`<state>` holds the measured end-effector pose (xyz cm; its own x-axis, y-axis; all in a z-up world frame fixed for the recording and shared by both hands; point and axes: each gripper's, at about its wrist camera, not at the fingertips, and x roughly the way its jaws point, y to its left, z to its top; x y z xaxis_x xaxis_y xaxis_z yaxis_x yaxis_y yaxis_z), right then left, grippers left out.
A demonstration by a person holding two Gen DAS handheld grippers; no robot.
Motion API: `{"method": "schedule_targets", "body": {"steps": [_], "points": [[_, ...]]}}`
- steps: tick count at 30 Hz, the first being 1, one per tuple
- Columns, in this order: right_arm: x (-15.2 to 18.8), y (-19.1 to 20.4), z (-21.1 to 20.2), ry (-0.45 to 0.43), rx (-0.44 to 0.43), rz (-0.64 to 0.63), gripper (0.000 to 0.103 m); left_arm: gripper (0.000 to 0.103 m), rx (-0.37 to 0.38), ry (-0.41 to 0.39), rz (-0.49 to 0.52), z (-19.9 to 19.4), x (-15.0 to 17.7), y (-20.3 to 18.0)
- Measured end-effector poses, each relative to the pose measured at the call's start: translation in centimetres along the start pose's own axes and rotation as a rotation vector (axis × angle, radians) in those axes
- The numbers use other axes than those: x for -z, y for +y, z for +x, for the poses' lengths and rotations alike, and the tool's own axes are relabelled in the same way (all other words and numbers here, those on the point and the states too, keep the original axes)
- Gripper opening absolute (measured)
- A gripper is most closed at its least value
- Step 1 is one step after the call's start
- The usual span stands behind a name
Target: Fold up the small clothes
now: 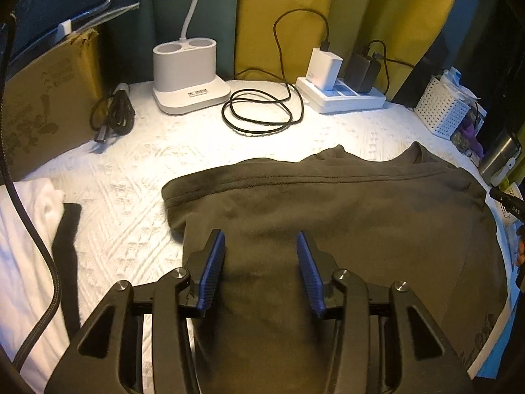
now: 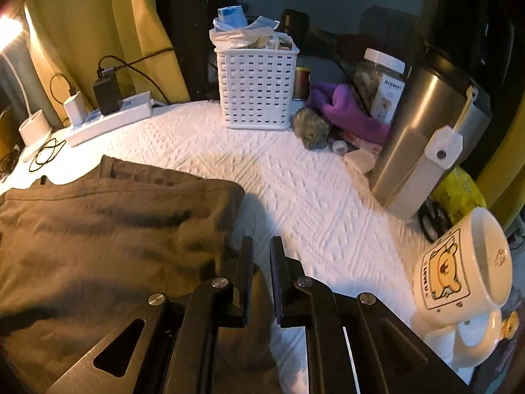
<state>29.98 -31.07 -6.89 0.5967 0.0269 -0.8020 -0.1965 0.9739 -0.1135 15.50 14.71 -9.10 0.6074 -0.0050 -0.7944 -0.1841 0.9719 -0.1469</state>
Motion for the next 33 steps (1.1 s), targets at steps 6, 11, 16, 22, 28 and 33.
{"method": "schedule_targets", "body": {"steps": [6, 11, 16, 22, 28, 33], "points": [[-0.4, 0.7, 1.4, 0.035, 0.012, -0.052, 0.043, 0.046, 0.004, 0.001, -0.002, 0.6, -0.4, 0.1], [0.5, -0.1, 3.5, 0.06, 0.039, -0.039, 0.09, 0.046, 0.001, 0.011, 0.0, 0.9, -0.5, 0.1], [-0.2, -1.0, 3.0, 0.002, 0.027, -0.017, 0.09, 0.046, -0.008, 0.009, -0.004, 0.9, -0.4, 0.5], [-3.4, -1.9, 2.9, -0.064, -0.085, 0.041, 0.069, 0.046, -0.032, -0.014, -0.025, 0.7, -1.0, 1.9], [-3.9, -1.3, 6.7, 0.052, -0.213, 0.094, 0.049, 0.046, -0.059, -0.028, -0.054, 0.7, -1.4, 4.0], [-3.8, 0.6, 6.8, 0.053, -0.259, 0.032, 0.016, 0.046, -0.076, -0.019, -0.074, 1.3, -1.6, 5.8]]}}
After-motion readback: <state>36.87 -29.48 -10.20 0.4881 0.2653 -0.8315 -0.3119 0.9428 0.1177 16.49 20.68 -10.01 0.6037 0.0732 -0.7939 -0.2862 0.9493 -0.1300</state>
